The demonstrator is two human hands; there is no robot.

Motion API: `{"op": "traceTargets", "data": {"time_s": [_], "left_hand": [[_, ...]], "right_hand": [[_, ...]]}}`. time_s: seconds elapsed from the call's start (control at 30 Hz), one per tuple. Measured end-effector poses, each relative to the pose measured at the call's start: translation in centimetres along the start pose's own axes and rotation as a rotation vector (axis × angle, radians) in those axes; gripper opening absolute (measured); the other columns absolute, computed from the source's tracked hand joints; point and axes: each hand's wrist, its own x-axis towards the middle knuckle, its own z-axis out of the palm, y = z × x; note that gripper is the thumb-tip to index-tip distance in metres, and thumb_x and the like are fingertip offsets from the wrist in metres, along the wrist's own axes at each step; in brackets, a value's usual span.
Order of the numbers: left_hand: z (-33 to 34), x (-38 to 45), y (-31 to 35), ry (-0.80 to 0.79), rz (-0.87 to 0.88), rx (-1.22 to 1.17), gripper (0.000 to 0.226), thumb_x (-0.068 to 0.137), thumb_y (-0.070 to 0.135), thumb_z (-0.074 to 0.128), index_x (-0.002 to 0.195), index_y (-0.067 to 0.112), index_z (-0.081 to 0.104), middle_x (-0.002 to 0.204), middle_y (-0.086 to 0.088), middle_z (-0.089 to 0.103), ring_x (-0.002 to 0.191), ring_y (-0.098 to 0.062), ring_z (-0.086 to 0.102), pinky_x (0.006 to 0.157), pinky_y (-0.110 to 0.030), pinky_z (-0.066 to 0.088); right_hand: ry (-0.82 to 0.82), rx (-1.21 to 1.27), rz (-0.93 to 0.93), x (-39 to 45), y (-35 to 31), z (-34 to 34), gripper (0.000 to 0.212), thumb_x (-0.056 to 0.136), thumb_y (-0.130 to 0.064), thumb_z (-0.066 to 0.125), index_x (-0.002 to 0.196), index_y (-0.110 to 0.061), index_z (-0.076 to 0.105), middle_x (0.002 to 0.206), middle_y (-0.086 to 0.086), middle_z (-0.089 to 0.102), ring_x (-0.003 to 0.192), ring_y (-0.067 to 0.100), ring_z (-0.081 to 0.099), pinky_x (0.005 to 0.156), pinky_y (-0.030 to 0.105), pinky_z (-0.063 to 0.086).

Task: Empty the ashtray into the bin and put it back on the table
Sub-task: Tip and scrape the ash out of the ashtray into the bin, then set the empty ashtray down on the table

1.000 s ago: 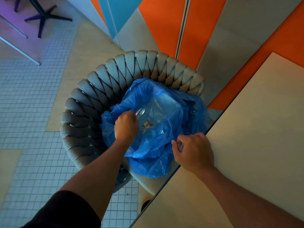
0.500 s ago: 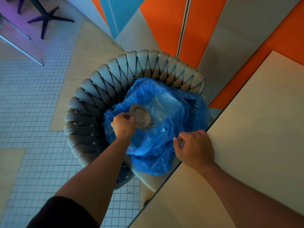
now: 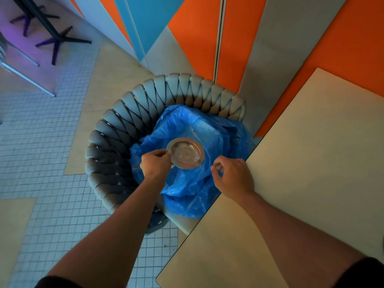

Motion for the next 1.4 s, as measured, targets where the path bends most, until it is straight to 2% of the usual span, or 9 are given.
{"op": "traceTargets", "data": {"time_s": [0.13, 0.23, 0.33, 0.43, 0.53, 0.6, 0.77, 1.17, 1.4], "left_hand": [[0.3, -1.8, 0.2, -0.075, -0.033, -0.077, 0.020, 0.079, 0.009, 0.071, 0.070, 0.027, 0.074, 0.080, -0.004, 0.076, 0.077, -0.020, 0.074, 0.077, -0.036, 0.061], [0.5, -3.5, 0.5, -0.135, -0.051, -0.117, 0.024, 0.081, 0.005, 0.070, 0.069, 0.025, 0.074, 0.079, -0.008, 0.076, 0.079, -0.025, 0.074, 0.077, -0.040, 0.061], [0.7, -5.2, 0.9, -0.188, -0.043, -0.112, 0.018, 0.081, 0.004, 0.070, 0.076, 0.020, 0.076, 0.082, -0.012, 0.076, 0.074, -0.025, 0.073, 0.070, -0.034, 0.060], [0.9, -7.0, 1.0, -0.234, -0.028, -0.106, 0.020, 0.081, 0.003, 0.070, 0.076, 0.020, 0.078, 0.079, -0.013, 0.075, 0.064, -0.019, 0.069, 0.055, -0.024, 0.054], [1.4, -9.0, 0.9, -0.290, -0.036, -0.110, 0.033, 0.081, 0.000, 0.068, 0.061, 0.025, 0.077, 0.080, -0.014, 0.075, 0.073, -0.023, 0.072, 0.064, -0.029, 0.058], [1.7, -10.4, 0.6, -0.318, -0.049, -0.091, 0.029, 0.082, -0.001, 0.067, 0.068, 0.022, 0.077, 0.083, -0.017, 0.074, 0.078, -0.027, 0.072, 0.073, -0.035, 0.059], [2.6, -14.0, -0.7, -0.368, -0.071, -0.048, 0.020, 0.083, -0.005, 0.064, 0.078, 0.010, 0.076, 0.079, -0.018, 0.073, 0.074, -0.029, 0.071, 0.071, -0.037, 0.060], [5.3, -23.4, -4.7, -0.536, -0.102, 0.101, 0.013, 0.081, -0.003, 0.066, 0.091, 0.001, 0.075, 0.085, -0.020, 0.073, 0.078, -0.032, 0.073, 0.072, -0.040, 0.061], [7.5, -29.0, -6.8, -0.608, -0.081, 0.214, 0.015, 0.083, -0.001, 0.065, 0.093, 0.005, 0.075, 0.091, -0.018, 0.073, 0.083, -0.032, 0.072, 0.074, -0.043, 0.062]], "right_hand": [[0.011, 0.287, 0.149, 0.1, -0.6, -0.9, 0.013, 0.092, -0.022, 0.061, 0.101, -0.013, 0.062, 0.101, 0.004, 0.071, 0.088, 0.016, 0.063, 0.077, 0.037, 0.057], [-0.003, 0.380, 0.246, -0.2, -0.9, -1.6, 0.018, 0.093, -0.025, 0.061, 0.108, -0.015, 0.059, 0.111, 0.003, 0.067, 0.089, 0.013, 0.062, 0.076, 0.033, 0.055], [-0.029, 0.490, 0.444, -0.4, -0.7, -2.5, 0.027, 0.092, -0.025, 0.061, 0.117, -0.015, 0.057, 0.113, 0.003, 0.069, 0.088, 0.022, 0.068, 0.079, 0.042, 0.059], [-0.011, 0.663, 0.614, -1.7, 0.0, -3.4, 0.025, 0.087, -0.017, 0.066, 0.111, -0.015, 0.060, 0.104, 0.009, 0.072, 0.073, 0.020, 0.071, 0.060, 0.034, 0.063], [0.023, 0.726, 0.697, -3.8, 0.9, -4.4, 0.025, 0.081, -0.014, 0.074, 0.104, -0.012, 0.066, 0.098, 0.007, 0.074, 0.078, 0.022, 0.073, 0.064, 0.041, 0.064], [0.047, 0.781, 0.748, -5.4, 1.4, -5.0, 0.024, 0.078, -0.012, 0.078, 0.099, -0.013, 0.067, 0.094, 0.006, 0.074, 0.076, 0.022, 0.074, 0.062, 0.042, 0.064], [0.098, 0.792, 0.788, -9.4, 2.7, -6.8, 0.022, 0.079, -0.011, 0.078, 0.094, -0.020, 0.063, 0.084, 0.001, 0.069, 0.066, 0.014, 0.071, 0.046, 0.024, 0.057], [0.165, 0.743, 0.942, -21.8, 6.8, -9.6, 0.022, 0.082, -0.012, 0.075, 0.096, -0.021, 0.062, 0.092, 0.005, 0.071, 0.072, 0.019, 0.073, 0.059, 0.034, 0.063], [0.227, 0.719, 1.033, -28.8, 9.2, -11.0, 0.023, 0.084, -0.009, 0.071, 0.094, -0.026, 0.059, 0.089, 0.004, 0.072, 0.066, 0.019, 0.073, 0.052, 0.029, 0.060]]}}
